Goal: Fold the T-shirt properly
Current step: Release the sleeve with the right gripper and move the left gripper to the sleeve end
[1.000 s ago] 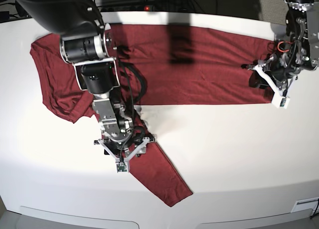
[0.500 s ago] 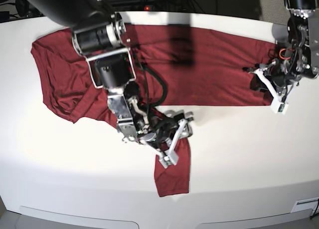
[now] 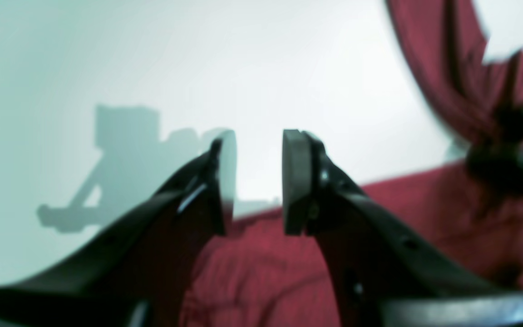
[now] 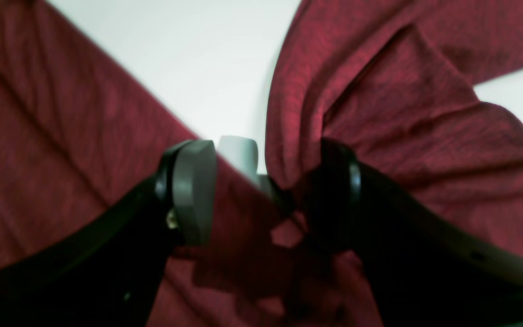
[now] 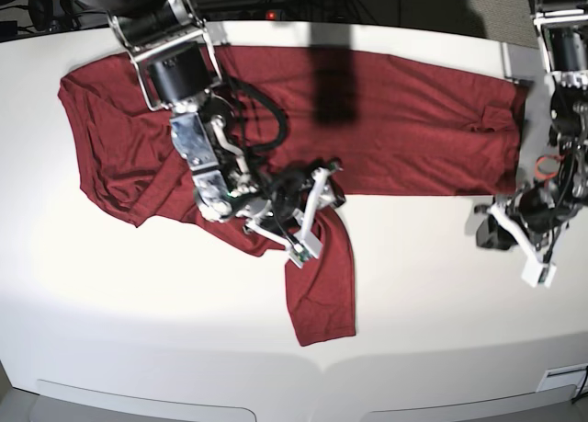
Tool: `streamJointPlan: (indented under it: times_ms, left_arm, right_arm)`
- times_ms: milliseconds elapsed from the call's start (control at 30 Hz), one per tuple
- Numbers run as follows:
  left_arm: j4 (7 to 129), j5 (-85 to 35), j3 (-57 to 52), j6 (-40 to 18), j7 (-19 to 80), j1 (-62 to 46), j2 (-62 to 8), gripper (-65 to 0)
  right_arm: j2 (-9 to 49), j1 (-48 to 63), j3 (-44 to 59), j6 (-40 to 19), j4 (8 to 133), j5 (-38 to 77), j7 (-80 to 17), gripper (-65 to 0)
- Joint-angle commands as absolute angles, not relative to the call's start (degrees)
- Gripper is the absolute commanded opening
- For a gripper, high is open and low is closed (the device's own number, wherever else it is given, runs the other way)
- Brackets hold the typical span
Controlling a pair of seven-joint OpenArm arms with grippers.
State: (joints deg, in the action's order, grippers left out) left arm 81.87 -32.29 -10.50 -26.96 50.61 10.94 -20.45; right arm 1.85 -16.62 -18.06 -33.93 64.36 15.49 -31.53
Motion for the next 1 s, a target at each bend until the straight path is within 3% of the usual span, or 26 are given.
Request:
streamJointPlan:
  times_ms: [0,267,467,700,833,967]
  left_arm:
    - [82.7,-33.3,-10.8,-27.2,49.3,13.0,-20.2,-47.8]
    - [82.6,-26.9,-7.0,-28.7,49.2,21.2,-11.0,-47.8]
    - [76.5,-21.0,4.9,-28.7,45.1,28.2,-10.0,-47.8]
    - [62.5,-21.0,17.9,-28.5,36.9,33.5,-9.3,-47.8]
    - [55.7,-20.8,21.0,-28.5,31.4,36.0,-5.7,-47.8]
    - [49.5,-11.6,21.2,-28.6,20.5,38.5,-0.4,-47.8]
  right_arm:
    - [2.2,-17.6,-18.0,-34.4,67.1,17.0,-30.5,-30.3]
    - [2.3,-17.4,-14.5,-34.1,87.1,18.7,-30.5,-30.3]
    - [2.4,-17.4,-1.7,-32.5,102.1,17.6,-42.1,-30.3]
    - [4.5,-16.3,18.3,-32.9,106.8,18.1,-45.7,-30.3]
    - [6.8,-13.7,25.7,-36.1,108.3,21.0,-48.4,-30.3]
    - [8.5,-10.1,31.0,-38.1,111.0,28.6,-52.3,-30.3]
